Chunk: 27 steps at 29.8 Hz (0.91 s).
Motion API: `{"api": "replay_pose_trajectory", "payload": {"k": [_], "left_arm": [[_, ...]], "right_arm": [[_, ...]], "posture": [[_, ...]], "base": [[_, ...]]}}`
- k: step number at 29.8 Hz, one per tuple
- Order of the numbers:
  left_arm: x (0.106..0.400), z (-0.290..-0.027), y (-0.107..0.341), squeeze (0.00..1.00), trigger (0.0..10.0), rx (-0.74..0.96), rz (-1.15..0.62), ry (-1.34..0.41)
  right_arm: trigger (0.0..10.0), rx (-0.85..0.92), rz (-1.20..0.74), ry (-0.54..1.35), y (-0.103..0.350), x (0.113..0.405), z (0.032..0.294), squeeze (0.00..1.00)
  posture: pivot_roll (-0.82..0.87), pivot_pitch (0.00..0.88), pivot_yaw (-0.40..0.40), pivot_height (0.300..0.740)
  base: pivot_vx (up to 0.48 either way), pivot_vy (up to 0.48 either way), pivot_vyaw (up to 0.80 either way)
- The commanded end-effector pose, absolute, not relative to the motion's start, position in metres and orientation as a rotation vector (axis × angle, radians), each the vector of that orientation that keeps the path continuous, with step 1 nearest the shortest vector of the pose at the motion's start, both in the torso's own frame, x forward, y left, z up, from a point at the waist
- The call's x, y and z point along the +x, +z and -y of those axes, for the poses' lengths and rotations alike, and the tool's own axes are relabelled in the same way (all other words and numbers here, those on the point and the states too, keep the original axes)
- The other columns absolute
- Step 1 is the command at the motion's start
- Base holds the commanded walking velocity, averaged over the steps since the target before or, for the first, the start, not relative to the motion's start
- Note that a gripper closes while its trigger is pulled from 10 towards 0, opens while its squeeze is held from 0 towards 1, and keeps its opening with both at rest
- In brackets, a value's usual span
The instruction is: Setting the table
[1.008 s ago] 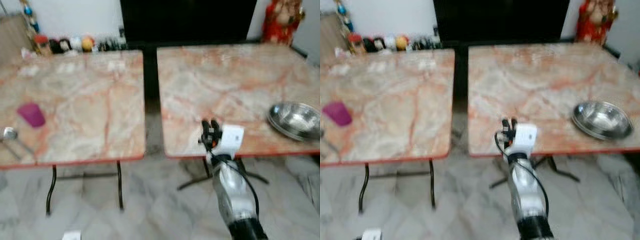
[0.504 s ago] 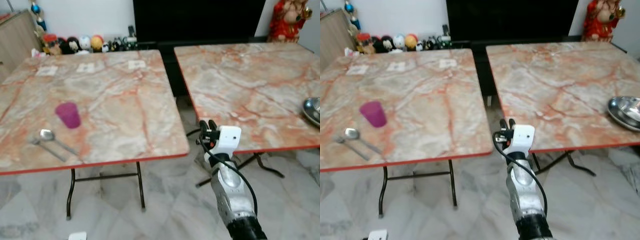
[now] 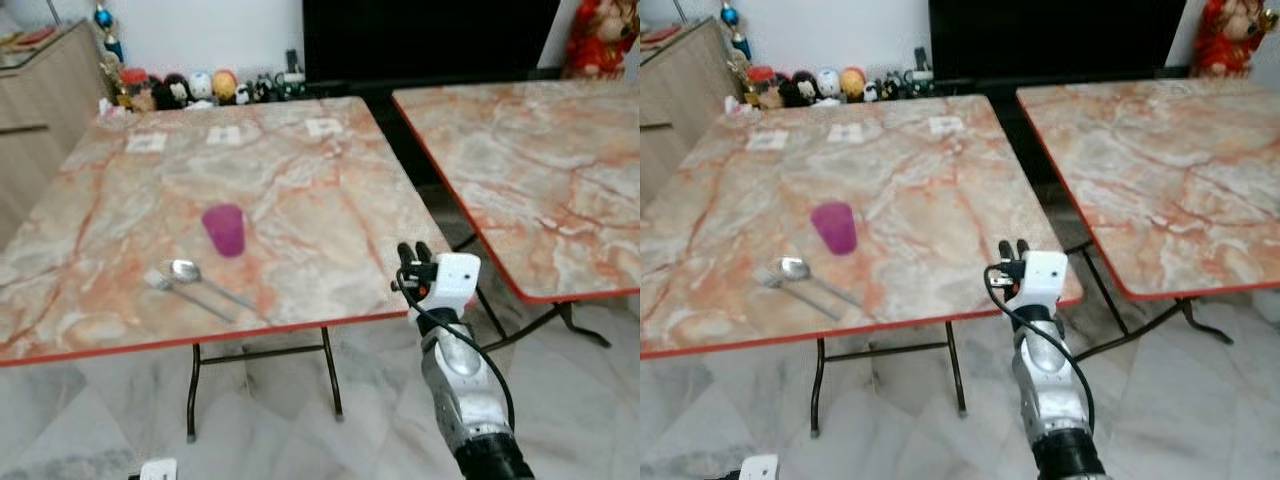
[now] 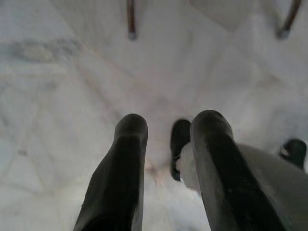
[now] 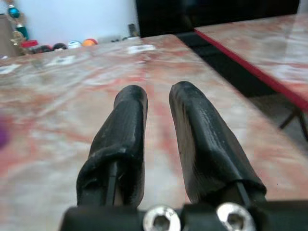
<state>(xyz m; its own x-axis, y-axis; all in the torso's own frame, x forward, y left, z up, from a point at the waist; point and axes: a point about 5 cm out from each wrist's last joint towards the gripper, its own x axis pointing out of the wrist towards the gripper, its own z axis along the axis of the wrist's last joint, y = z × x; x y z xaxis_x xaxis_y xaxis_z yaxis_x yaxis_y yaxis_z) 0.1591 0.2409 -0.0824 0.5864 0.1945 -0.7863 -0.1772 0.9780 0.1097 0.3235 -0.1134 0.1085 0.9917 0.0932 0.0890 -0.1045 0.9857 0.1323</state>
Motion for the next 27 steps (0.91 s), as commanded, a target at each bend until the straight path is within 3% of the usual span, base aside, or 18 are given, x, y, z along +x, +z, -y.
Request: {"api": "replay_pose_trajectory", "payload": {"k": [1,7,14,27], "left_arm": [[0.151,-0.246,-0.085,0.0,10.0,0.038,-0.953,0.222],[0.152,-0.248,-0.084,0.0,10.0,0.039,-0.948,0.232],[0.151,-0.241,-0.086,0.0,10.0,0.035,-0.934,0.226],[0.157,-0.237,-0.084,0.0,10.0,0.015,-0.917,0.218]], "right_arm": [[10.0,0.138,0.091,0.129,0.113,0.326,0.105,0.0],[10.0,0.137,0.083,0.129,0.111,0.326,0.105,0.0],[10.0,0.134,0.086,0.122,0.111,0.325,0.106,0.0],[10.0,0.136,0.095,0.096,0.112,0.325,0.113,0.0]], "posture": [[-0.04,0.0,-0.007,0.74],[-0.03,0.0,-0.011,0.74],[-0.03,0.0,-0.011,0.74],[-0.03,0.0,-0.006,0.74]], "base": [[0.0,0.48,0.0],[0.0,0.372,0.0],[0.0,0.0,0.0],[0.0,0.0,0.8]]}}
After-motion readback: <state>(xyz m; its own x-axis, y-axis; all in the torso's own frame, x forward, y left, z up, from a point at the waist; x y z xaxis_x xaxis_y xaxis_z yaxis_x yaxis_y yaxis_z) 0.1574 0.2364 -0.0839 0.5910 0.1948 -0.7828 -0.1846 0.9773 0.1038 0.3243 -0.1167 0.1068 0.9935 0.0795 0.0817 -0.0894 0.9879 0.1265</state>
